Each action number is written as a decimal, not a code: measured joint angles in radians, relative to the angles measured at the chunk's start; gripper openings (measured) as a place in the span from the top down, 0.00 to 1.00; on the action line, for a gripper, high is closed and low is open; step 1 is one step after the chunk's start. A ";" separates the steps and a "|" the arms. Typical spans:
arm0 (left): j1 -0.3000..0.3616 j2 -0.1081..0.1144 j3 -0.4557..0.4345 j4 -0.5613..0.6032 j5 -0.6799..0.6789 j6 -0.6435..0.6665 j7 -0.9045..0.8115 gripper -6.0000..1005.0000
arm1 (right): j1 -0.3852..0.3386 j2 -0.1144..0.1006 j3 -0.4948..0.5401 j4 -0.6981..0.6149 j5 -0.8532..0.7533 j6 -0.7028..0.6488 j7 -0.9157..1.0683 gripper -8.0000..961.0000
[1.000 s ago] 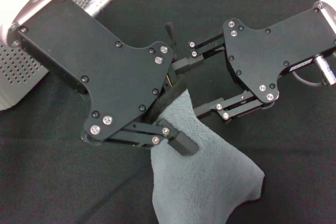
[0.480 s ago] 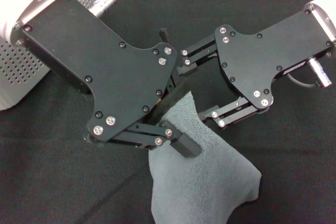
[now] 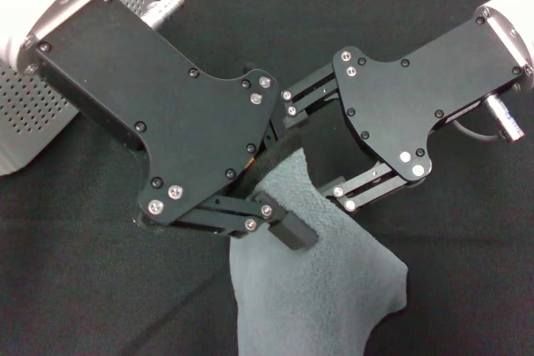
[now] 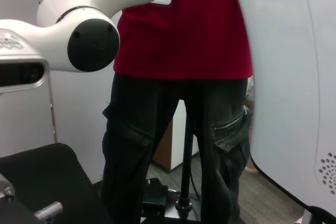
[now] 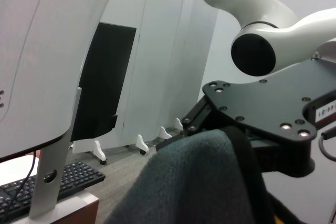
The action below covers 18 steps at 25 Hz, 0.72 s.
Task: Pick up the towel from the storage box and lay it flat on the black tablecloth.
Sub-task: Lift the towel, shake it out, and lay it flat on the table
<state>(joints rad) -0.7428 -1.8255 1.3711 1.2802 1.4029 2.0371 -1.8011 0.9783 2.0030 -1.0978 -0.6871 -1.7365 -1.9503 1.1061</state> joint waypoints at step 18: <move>0.009 0.008 -0.021 -0.043 0.005 -0.001 0.008 0.98 | -0.019 -0.005 0.008 -0.005 -0.004 -0.002 -0.002 0.73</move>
<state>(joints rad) -0.7342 -1.8176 1.3497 1.2374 1.4075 2.0361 -1.7927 0.9590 1.9979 -1.0898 -0.6923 -1.7409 -1.9527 1.1044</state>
